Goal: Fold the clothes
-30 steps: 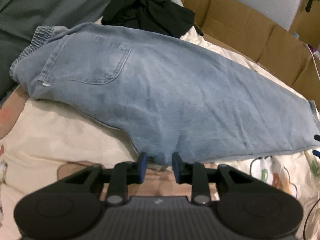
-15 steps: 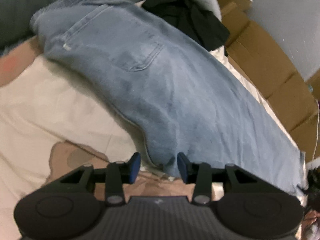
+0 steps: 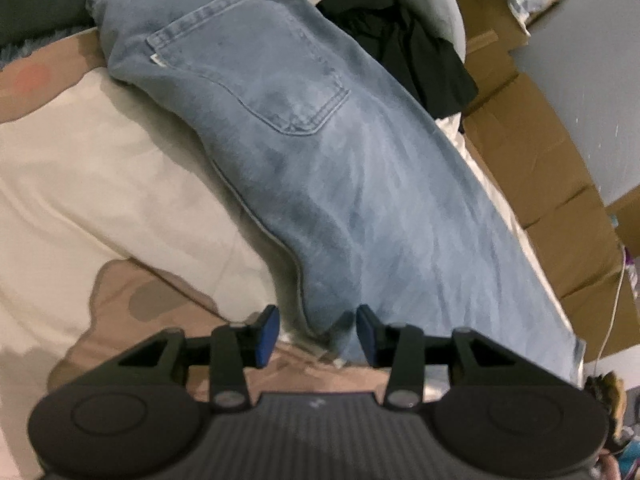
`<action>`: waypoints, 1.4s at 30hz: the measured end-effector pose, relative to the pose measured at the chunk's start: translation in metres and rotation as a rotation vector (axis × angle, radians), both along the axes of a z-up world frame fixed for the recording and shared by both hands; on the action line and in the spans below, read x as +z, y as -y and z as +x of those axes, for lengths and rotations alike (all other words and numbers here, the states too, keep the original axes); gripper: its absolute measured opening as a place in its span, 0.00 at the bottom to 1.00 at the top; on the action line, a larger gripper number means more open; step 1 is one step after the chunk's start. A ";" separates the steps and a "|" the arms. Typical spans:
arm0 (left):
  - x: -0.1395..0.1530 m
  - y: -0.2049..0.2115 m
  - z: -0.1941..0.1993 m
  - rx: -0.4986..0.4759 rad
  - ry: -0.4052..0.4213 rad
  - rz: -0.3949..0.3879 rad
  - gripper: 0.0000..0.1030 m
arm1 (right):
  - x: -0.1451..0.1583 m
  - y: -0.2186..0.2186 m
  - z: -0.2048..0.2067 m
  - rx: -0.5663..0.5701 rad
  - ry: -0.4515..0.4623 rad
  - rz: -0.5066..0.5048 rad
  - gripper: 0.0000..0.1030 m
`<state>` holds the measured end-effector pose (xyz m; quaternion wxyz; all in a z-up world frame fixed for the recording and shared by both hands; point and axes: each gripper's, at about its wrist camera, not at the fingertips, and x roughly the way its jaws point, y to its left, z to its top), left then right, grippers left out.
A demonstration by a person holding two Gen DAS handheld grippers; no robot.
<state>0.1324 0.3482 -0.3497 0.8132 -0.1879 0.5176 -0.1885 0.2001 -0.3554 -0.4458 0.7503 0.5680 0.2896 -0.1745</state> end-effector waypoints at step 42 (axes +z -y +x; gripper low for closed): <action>-0.066 -0.008 0.029 0.087 -0.059 -0.461 0.44 | 0.000 0.024 0.012 -0.013 0.044 -0.001 0.11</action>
